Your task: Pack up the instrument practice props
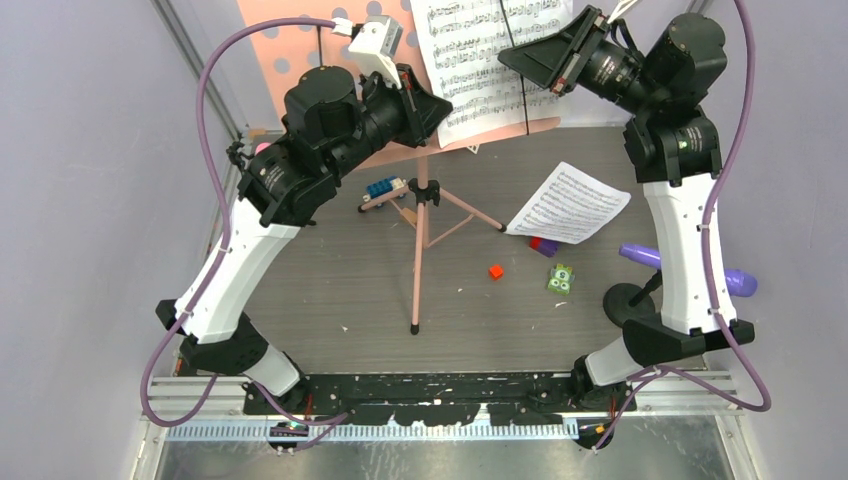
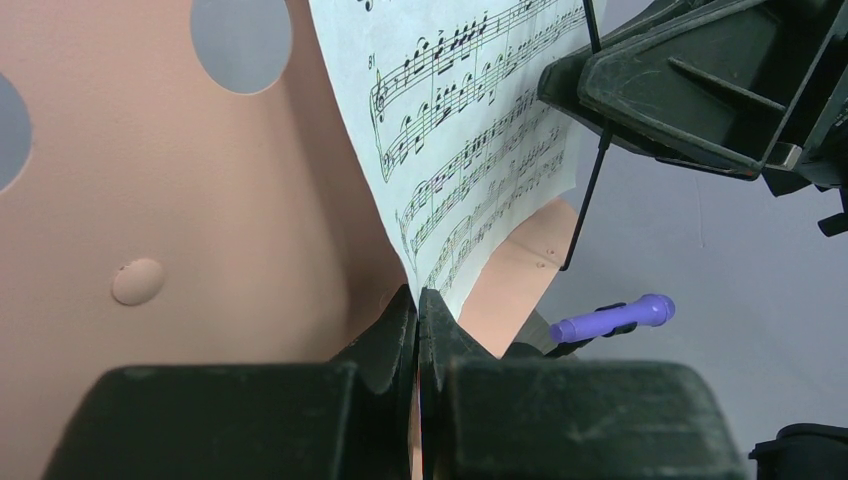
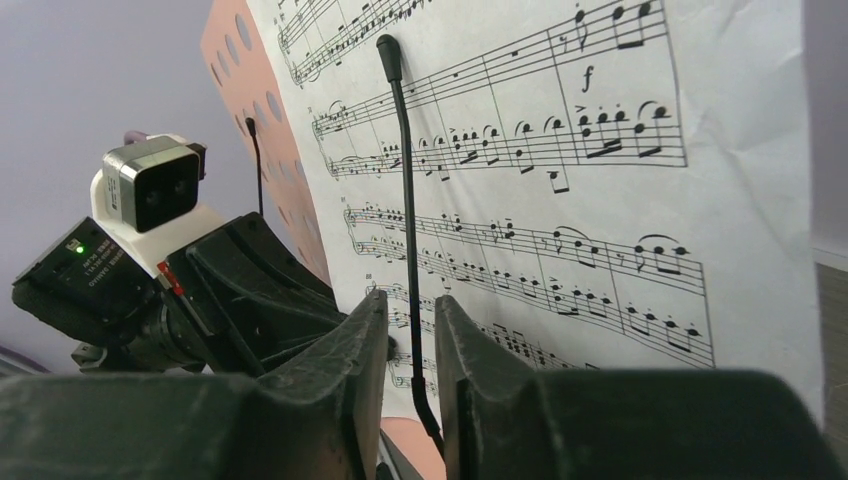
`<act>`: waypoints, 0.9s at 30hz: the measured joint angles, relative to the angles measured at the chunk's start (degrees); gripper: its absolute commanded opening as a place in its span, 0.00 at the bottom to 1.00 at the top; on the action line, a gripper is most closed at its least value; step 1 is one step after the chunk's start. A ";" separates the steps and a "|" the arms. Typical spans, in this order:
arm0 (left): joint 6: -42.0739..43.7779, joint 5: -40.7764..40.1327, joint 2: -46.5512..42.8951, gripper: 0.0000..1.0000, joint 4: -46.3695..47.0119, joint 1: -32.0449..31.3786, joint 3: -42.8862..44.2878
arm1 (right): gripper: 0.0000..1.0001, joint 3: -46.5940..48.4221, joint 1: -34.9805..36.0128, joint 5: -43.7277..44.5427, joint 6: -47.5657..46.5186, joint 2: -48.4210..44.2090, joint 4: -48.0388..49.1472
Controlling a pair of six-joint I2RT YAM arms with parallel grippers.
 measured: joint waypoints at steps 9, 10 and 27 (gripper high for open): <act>0.00 0.07 -0.22 0.00 0.42 0.00 -0.50 | 0.03 -2.03 -0.02 0.76 -0.22 -1.64 1.60; 0.00 0.07 -0.24 0.00 0.42 0.00 -0.52 | 0.01 -2.47 -0.02 0.76 -0.24 -1.79 2.01; 0.26 0.00 -2.21 0.00 0.26 0.00 -0.66 | 0.01 -6.01 -0.02 1.68 -0.98 -4.02 4.96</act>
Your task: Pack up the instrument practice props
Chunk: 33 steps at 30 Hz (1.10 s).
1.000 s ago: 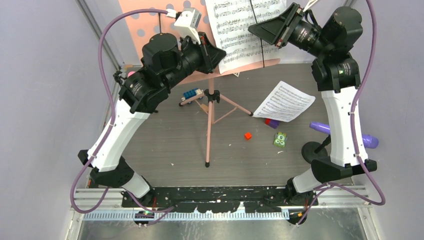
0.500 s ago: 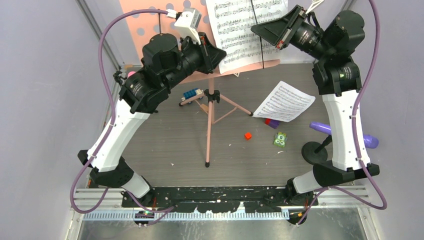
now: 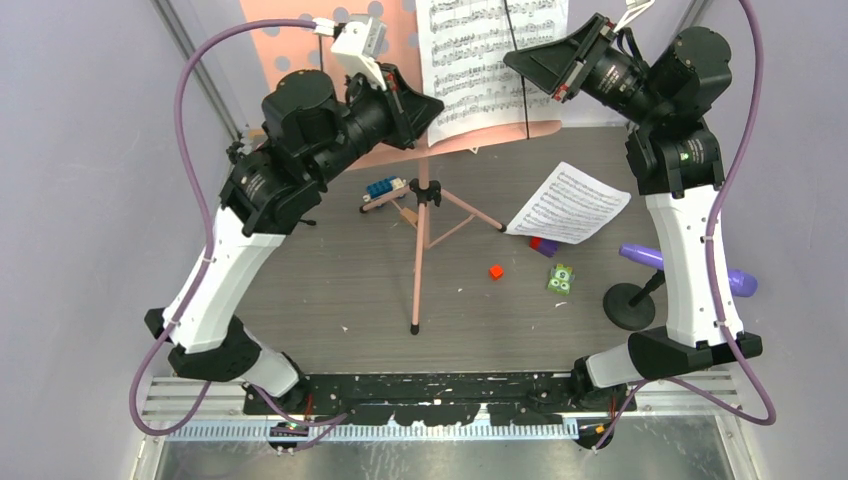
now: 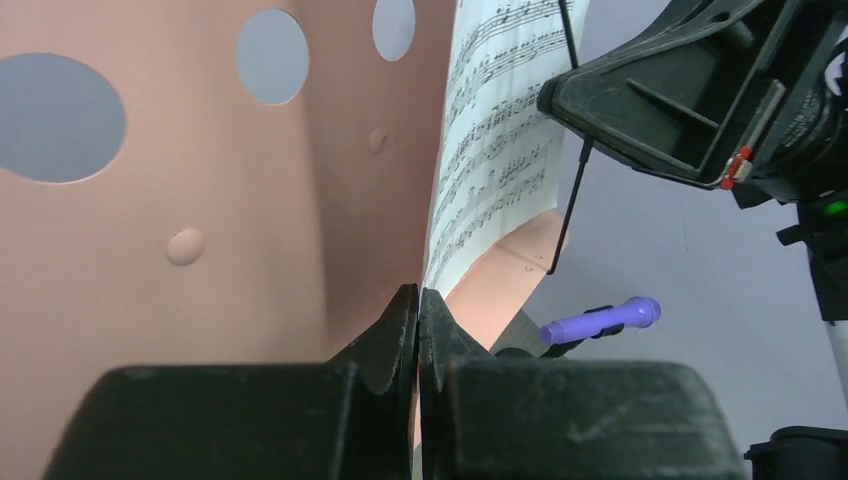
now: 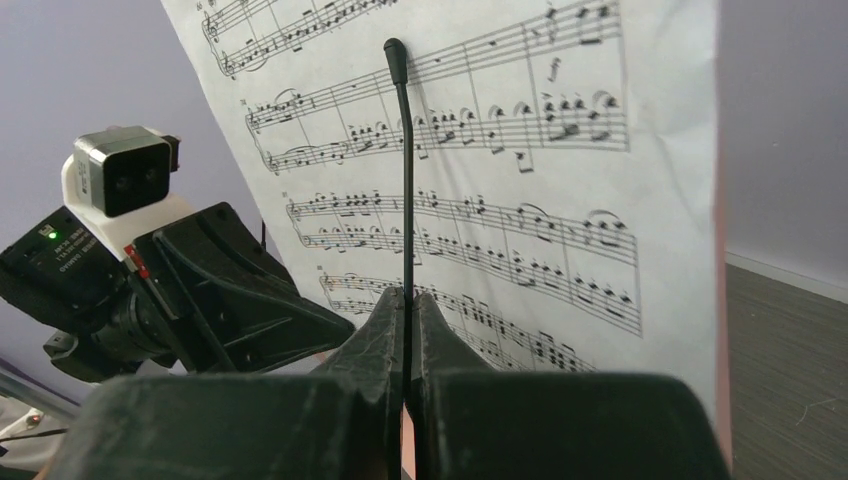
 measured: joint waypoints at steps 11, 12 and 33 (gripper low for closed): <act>1.55 -2.54 -8.39 0.00 -1.16 0.00 -2.27 | 0.01 -0.22 0.00 0.22 -0.15 -0.11 0.17; 1.66 -3.04 -9.38 0.00 -1.29 0.00 -2.78 | 0.01 -0.22 0.02 0.22 -0.15 -0.11 0.17; 7.56 -7.52 -17.38 0.00 -7.13 0.00 -3.37 | 0.73 -0.52 0.02 1.57 -2.32 -2.34 -0.55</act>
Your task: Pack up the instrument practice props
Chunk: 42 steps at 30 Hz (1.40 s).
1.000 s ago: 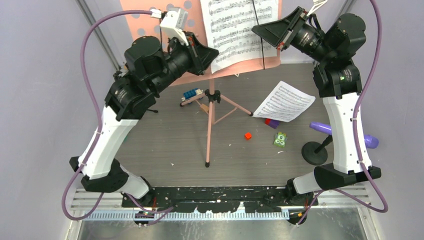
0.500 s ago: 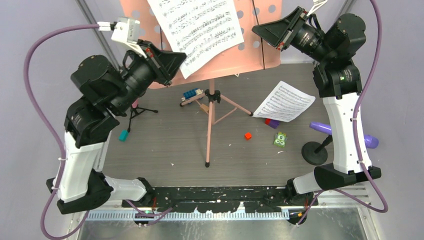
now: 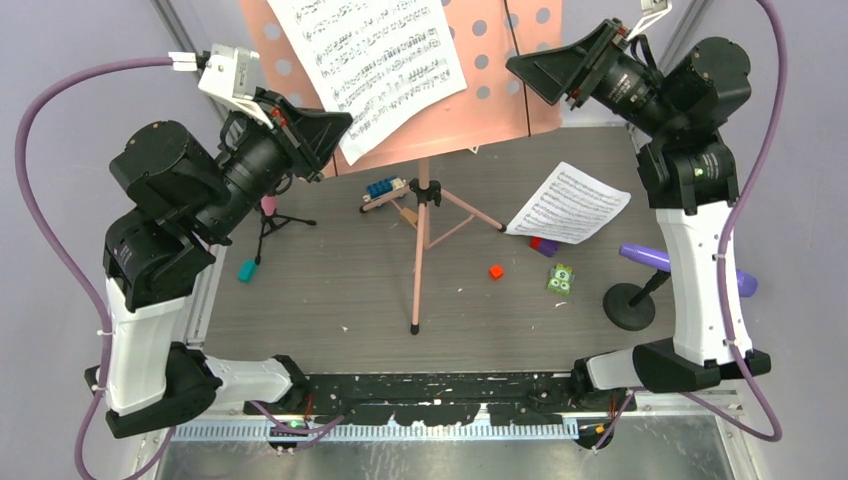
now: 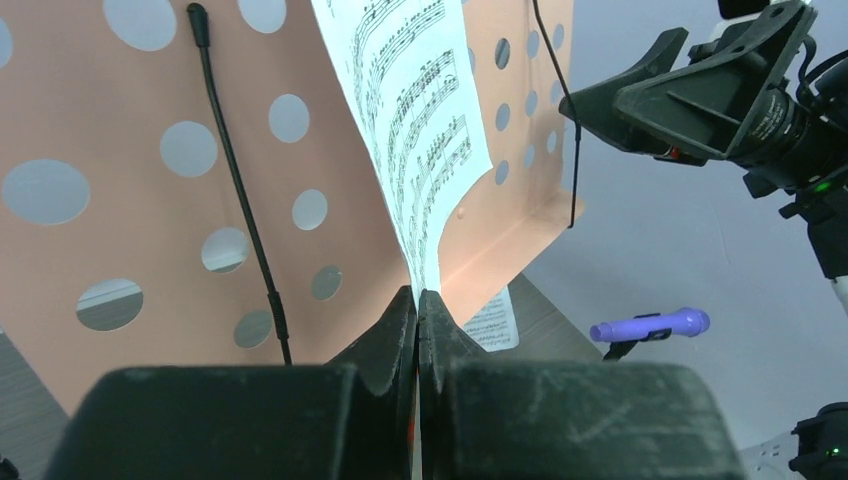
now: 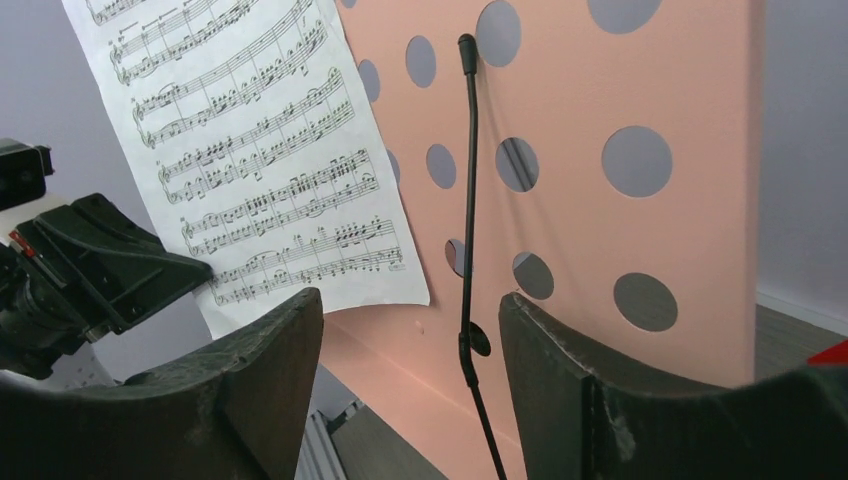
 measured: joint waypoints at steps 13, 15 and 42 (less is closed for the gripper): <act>4.37 11.50 1.33 0.00 -5.81 0.00 4.39 | 0.79 -5.46 0.00 0.92 -4.85 -13.57 -1.55; 4.68 13.68 1.09 0.00 -7.13 0.00 4.31 | 0.79 -6.23 0.00 -1.16 -3.85 -14.58 -0.68; 0.98 38.07 -11.54 0.00 -7.34 0.00 -21.20 | 0.58 -46.97 6.29 -5.75 12.17 -30.40 14.64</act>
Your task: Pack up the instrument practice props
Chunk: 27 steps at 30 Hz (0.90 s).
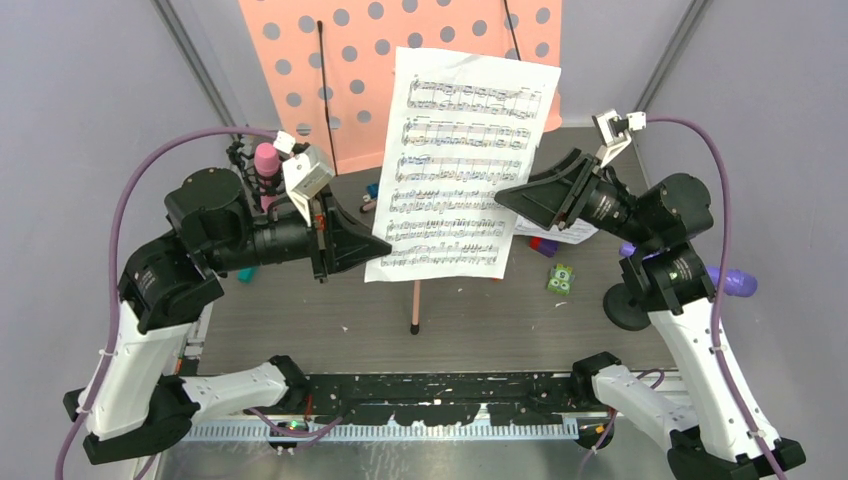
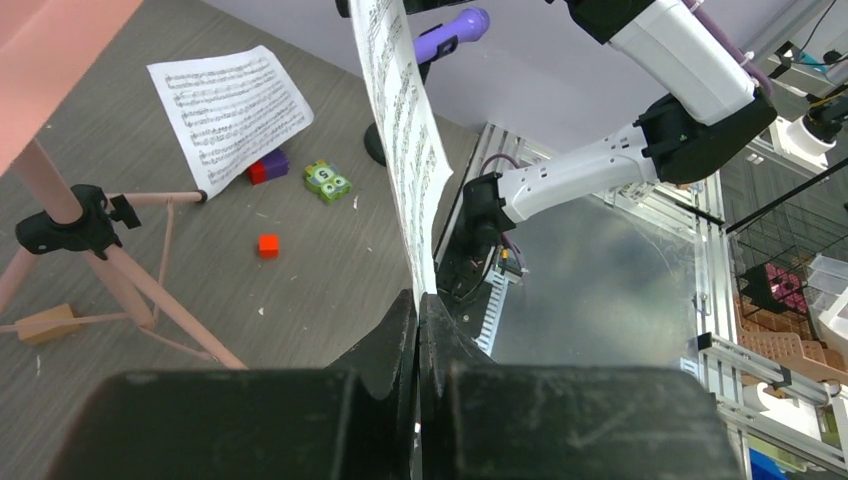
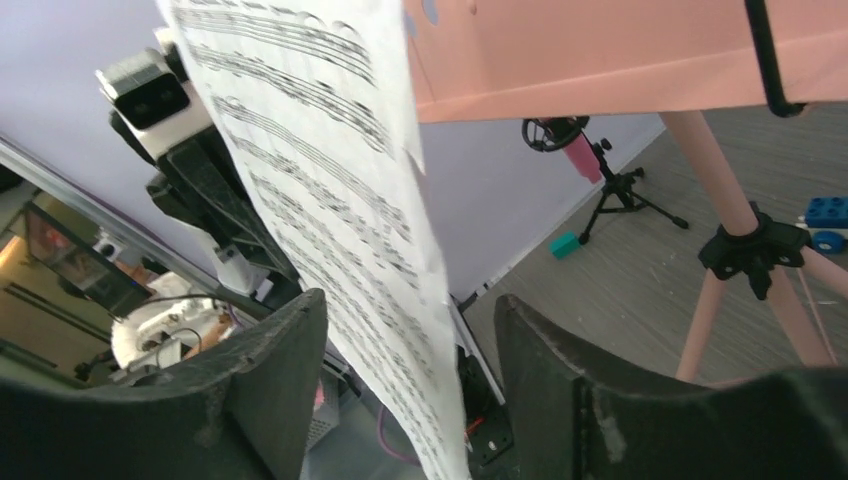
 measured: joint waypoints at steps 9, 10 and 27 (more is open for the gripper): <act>-1.07 0.31 -1.36 0.00 1.75 0.00 -2.86 | 0.16 -1.97 0.37 0.15 3.06 -1.14 8.41; -1.07 0.31 -1.42 0.00 1.77 0.00 -2.95 | 0.10 -2.25 0.48 0.13 3.45 -1.11 9.40; -0.81 -9.16 -3.63 0.87 1.01 0.00 -3.30 | 0.01 3.34 0.72 15.91 -7.21 -11.67 -17.42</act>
